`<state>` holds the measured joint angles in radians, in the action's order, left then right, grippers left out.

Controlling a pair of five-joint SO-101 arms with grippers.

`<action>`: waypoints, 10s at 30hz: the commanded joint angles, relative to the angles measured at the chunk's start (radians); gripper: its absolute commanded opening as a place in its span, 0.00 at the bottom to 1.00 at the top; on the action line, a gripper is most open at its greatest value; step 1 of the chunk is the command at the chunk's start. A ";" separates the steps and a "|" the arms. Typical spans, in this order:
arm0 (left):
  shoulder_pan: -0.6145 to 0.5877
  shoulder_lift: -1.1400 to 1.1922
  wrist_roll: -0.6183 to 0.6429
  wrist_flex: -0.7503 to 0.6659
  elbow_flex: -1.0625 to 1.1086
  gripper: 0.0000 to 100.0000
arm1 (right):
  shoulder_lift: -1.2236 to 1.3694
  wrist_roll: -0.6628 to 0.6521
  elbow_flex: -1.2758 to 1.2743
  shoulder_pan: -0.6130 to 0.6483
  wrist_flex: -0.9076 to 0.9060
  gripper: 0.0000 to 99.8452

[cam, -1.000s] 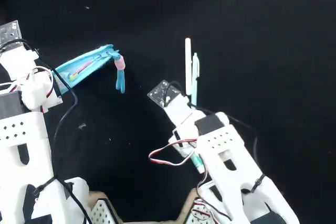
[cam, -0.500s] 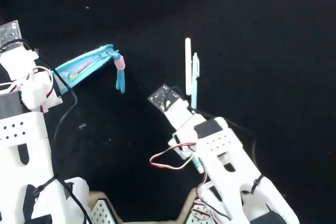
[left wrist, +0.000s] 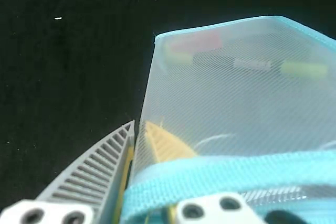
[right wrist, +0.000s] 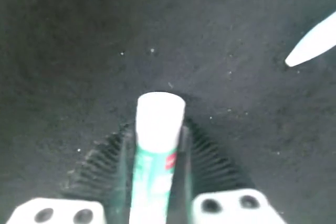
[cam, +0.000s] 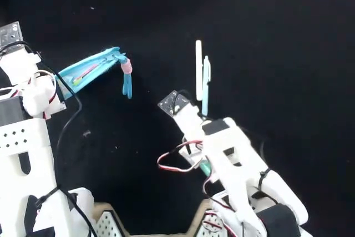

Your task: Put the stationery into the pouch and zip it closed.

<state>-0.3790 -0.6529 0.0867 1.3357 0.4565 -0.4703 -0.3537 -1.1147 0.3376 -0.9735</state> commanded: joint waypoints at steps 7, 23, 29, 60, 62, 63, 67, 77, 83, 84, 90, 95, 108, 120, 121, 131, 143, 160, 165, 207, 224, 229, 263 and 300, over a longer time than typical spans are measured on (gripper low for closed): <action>-0.030 0.003 0.006 -0.005 -0.002 0.03 | -0.070 -0.137 0.447 -0.460 -0.245 0.02; -0.028 0.003 0.006 -0.005 -0.002 0.03 | 0.765 -0.150 1.003 -0.801 -0.226 0.02; -0.028 0.003 0.006 -0.005 -0.002 0.03 | 0.955 -0.155 1.196 -0.806 -0.364 0.11; 0.019 0.003 0.005 -0.005 0.005 0.03 | 1.187 -0.256 1.560 -0.795 -0.681 0.01; 0.019 0.003 0.005 -0.005 0.005 0.03 | 1.148 -0.256 1.584 -0.795 -0.735 0.01; 0.019 0.003 0.005 -0.005 0.005 0.03 | 1.118 -0.256 1.592 -0.795 -0.760 0.01; 0.019 0.003 0.005 -0.005 0.005 0.03 | 0.935 -0.258 1.537 -0.795 -0.786 0.01; 0.050 0.003 0.003 0.031 -0.001 0.03 | 0.271 -0.296 1.061 -0.770 -0.634 0.01; 0.151 -0.071 -0.066 0.092 -0.018 0.03 | -0.101 -0.180 0.809 -0.637 -0.514 0.01; 0.162 -0.103 -0.066 0.094 -0.013 0.03 | -0.156 -0.157 0.782 -0.605 -0.502 0.01; 0.257 -0.284 -0.123 0.098 0.033 0.03 | -0.484 0.000 0.727 -0.376 -0.466 0.01; 0.344 -0.328 -0.126 0.115 0.035 0.03 | -0.690 0.112 0.725 -0.126 -0.460 0.01; 0.400 -0.328 -0.143 0.117 0.035 0.03 | -1.010 0.190 0.395 0.318 0.063 0.01; 0.398 -0.328 -0.115 0.117 0.044 0.03 | -1.175 0.181 -0.088 0.454 0.609 0.01; 0.398 -0.328 -0.115 0.117 0.044 0.03 | -1.176 0.181 -0.117 0.454 0.652 0.01; 0.398 -0.328 -0.115 0.117 0.045 0.03 | -1.176 0.181 -0.237 0.456 0.781 0.01; 0.398 -0.328 -0.115 0.117 0.045 0.03 | -1.176 0.187 -0.275 0.453 0.701 0.02; 0.398 -0.328 -0.118 0.081 0.087 0.03 | -1.175 0.184 0.065 0.440 0.348 0.13; 0.398 -0.334 -0.118 0.081 0.088 0.03 | -1.175 0.189 0.151 0.267 0.261 0.13; 0.289 -0.331 -0.115 0.081 0.027 0.03 | 0.673 0.526 0.756 -0.345 0.207 0.14; 0.282 -0.338 -0.115 0.081 0.062 0.03 | 0.687 0.453 0.900 -0.342 0.064 0.14; 0.282 -0.338 -0.115 0.051 0.102 0.03 | 0.657 0.448 0.832 -0.285 0.140 0.14; 0.280 -0.339 -0.115 0.038 0.119 0.03 | 0.932 0.224 1.276 -0.427 -0.384 0.01; 0.277 -0.339 -0.115 0.038 0.120 0.03 | 1.265 -0.107 1.728 -0.410 -0.522 0.16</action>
<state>-0.0951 -0.9920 -0.0361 1.3848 0.5777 0.7695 -0.4519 0.5163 -0.0951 -1.4661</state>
